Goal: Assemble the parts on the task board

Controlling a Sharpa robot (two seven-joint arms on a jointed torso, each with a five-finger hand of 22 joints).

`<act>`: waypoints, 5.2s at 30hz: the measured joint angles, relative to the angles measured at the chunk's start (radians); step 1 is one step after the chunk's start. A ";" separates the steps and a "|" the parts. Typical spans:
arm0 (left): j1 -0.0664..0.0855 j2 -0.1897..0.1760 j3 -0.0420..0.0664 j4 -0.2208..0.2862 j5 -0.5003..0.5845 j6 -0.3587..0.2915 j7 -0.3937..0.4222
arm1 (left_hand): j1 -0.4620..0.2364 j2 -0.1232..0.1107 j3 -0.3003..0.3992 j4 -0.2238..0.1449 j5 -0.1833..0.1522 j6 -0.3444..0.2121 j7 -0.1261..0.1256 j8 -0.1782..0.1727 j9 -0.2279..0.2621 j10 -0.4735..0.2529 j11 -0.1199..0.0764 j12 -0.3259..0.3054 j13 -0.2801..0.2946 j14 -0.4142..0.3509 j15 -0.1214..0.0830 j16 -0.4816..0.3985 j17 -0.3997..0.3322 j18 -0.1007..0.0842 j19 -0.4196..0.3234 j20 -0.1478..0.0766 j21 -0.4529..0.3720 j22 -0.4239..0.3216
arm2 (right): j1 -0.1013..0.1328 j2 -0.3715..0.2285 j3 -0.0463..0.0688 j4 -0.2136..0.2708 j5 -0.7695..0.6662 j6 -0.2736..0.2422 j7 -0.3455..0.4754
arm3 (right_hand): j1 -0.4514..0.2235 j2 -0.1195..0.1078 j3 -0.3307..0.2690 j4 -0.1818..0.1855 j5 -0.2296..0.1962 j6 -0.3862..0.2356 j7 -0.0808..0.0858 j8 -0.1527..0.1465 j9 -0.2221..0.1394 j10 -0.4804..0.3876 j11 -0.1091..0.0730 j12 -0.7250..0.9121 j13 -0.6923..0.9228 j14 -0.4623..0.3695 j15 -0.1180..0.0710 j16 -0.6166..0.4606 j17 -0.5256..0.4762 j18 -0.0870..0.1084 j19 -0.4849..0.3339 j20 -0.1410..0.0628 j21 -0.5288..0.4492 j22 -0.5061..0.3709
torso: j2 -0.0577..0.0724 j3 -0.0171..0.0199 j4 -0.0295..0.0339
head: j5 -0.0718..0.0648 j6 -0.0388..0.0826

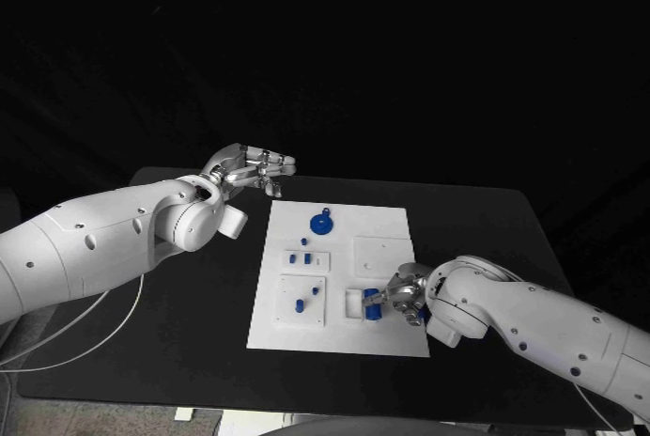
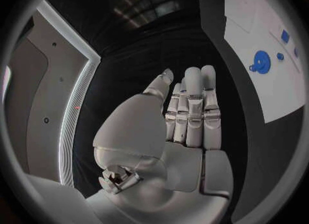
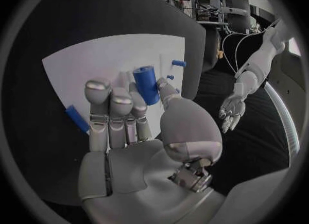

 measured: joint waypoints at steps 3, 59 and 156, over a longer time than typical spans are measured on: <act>0.000 0.000 0.000 0.000 0.000 0.001 -0.001 | 0.000 0.000 0.000 0.000 0.000 0.000 0.000 0.000 0.000 0.000 0.000 0.000 0.000 0.000 0.000 0.000 0.000 0.000 0.000 0.000 0.000 0.000 | 0.000 0.002 0.000 0.006 0.004 -0.002 -0.004 | 0.000 0.000 -0.001 0.001 0.000 0.000 0.000 0.000 -0.001 0.000 0.000 -0.004 -0.002 0.000 0.000 0.000 -0.001 0.000 0.000 0.000 0.000 0.000 | 0.000 -0.0001 -0.0001 | 0.002 0.000; 0.000 0.007 0.000 -0.001 0.000 0.010 -0.017 | 0.000 0.000 -0.008 0.008 0.000 0.000 0.000 0.000 0.000 -0.004 0.004 0.000 0.000 0.000 0.000 -0.006 0.000 -0.001 0.000 0.000 -0.019 0.010 | 0.004 0.108 0.000 -0.082 -0.143 0.030 -0.001 | -0.022 -0.028 -0.025 0.073 -0.024 -0.001 0.003 -0.001 -0.001 -0.011 -0.003 -0.027 -0.014 0.000 0.000 -0.029 -0.008 0.001 -0.004 -0.004 -0.008 0.006 | 0.001 0.0005 -0.0009 | 0.030 0.004; -0.001 0.001 -0.002 -0.006 -0.001 0.011 -0.028 | 0.000 0.000 -0.008 0.019 0.000 -0.003 0.004 0.000 0.000 -0.007 0.000 0.000 0.000 0.000 0.000 -0.006 0.000 -0.001 0.000 0.000 -0.019 0.012 | -0.024 -0.063 0.026 -0.136 -0.196 0.147 0.006 | 0.061 -0.013 0.117 -0.048 -0.108 0.021 -0.004 0.009 -0.004 0.000 -0.007 -0.023 -0.007 0.000 0.000 -0.021 0.011 0.001 -0.004 -0.004 0.004 0.039 | 0.001 -0.0003 0.0003 | -0.042 -0.003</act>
